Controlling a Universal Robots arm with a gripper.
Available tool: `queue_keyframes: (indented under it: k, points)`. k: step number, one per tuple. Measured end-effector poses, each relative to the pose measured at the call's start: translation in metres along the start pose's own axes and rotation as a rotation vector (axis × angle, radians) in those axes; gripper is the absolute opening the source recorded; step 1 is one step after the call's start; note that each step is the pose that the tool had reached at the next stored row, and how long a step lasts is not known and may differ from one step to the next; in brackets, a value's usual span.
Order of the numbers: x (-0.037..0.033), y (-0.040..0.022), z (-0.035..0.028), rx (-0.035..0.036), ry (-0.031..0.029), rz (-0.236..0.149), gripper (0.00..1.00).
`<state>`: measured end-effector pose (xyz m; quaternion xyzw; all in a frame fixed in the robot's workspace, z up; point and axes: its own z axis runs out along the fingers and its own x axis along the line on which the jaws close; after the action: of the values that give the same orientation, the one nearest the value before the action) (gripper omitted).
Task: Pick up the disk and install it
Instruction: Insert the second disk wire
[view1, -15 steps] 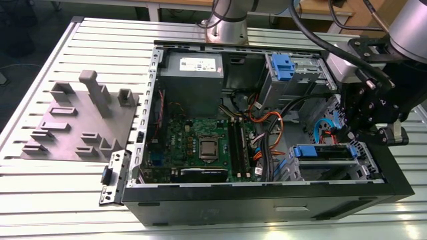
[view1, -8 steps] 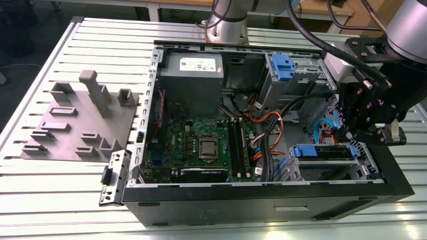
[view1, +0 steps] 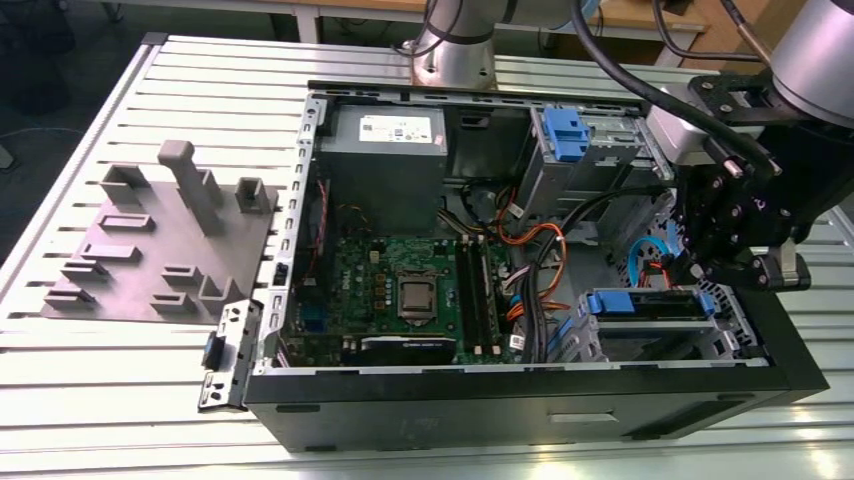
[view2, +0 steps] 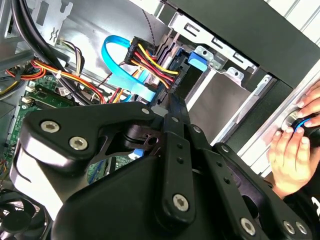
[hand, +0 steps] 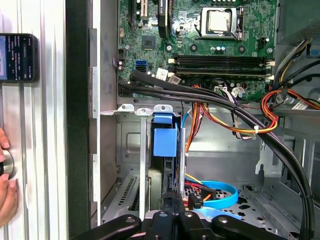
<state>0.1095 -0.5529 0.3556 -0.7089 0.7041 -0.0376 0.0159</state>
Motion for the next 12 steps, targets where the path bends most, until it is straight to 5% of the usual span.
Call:
queue_keyframes:
  k: [11, 12]
  points:
    - [0.0000, 0.0003, 0.0000, -0.0002, 0.0000, 0.000, 0.11]
    - [0.0000, 0.0003, -0.0001, -0.0044, 0.0000, 0.000, 0.11]
